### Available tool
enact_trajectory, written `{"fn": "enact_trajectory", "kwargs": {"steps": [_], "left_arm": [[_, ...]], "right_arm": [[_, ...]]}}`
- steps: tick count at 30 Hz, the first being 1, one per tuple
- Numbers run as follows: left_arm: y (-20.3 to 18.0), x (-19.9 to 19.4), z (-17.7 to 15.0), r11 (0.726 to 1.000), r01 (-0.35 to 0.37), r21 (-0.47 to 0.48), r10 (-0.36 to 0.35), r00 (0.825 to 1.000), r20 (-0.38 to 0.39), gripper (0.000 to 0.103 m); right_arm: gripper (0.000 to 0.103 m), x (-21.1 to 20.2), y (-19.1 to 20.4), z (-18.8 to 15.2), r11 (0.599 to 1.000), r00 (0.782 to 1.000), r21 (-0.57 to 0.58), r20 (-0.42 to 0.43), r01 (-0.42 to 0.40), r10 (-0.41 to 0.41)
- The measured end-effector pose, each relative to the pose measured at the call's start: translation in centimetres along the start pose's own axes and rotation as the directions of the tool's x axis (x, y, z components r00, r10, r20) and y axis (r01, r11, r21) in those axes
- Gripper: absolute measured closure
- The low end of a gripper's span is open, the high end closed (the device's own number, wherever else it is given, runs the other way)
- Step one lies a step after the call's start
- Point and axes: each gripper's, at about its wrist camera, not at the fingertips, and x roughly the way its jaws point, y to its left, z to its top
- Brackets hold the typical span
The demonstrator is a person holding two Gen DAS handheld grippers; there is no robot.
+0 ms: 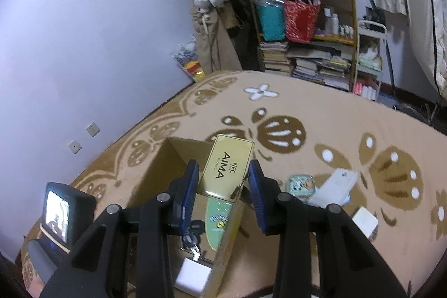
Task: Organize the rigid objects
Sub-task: 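Lift the AIMA key fob with the right tool and carry it over the box, then open the right tool to release the key fob into the box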
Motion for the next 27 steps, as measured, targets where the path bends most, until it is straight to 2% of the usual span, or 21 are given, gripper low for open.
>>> {"fn": "enact_trajectory", "kwargs": {"steps": [6, 10, 19, 27], "left_arm": [[0.0, 0.1, 0.0, 1.0, 0.0, -0.001, 0.0, 1.0, -0.003, 0.089], [0.0, 0.0, -0.1, 1.0, 0.0, 0.001, 0.0, 1.0, -0.004, 0.089], [0.1, 0.2, 0.1, 1.0, 0.0, 0.002, 0.0, 1.0, -0.006, 0.088], [0.0, 0.2, 0.1, 1.0, 0.0, 0.005, 0.0, 1.0, -0.006, 0.088]], "right_arm": [[0.064, -0.3, 2.5, 0.7, 0.996, 0.998, -0.059, 0.026, -0.061, 0.063], [0.064, 0.6, 3.6, 0.4, 0.993, 0.996, -0.075, 0.009, -0.09, 0.091], [0.064, 4.6, 4.0, -2.0, 0.99, 0.988, -0.071, -0.107, -0.121, 0.113], [0.064, 7.5, 3.1, -4.2, 0.993, 0.975, -0.057, -0.204, -0.099, 0.085]]}}
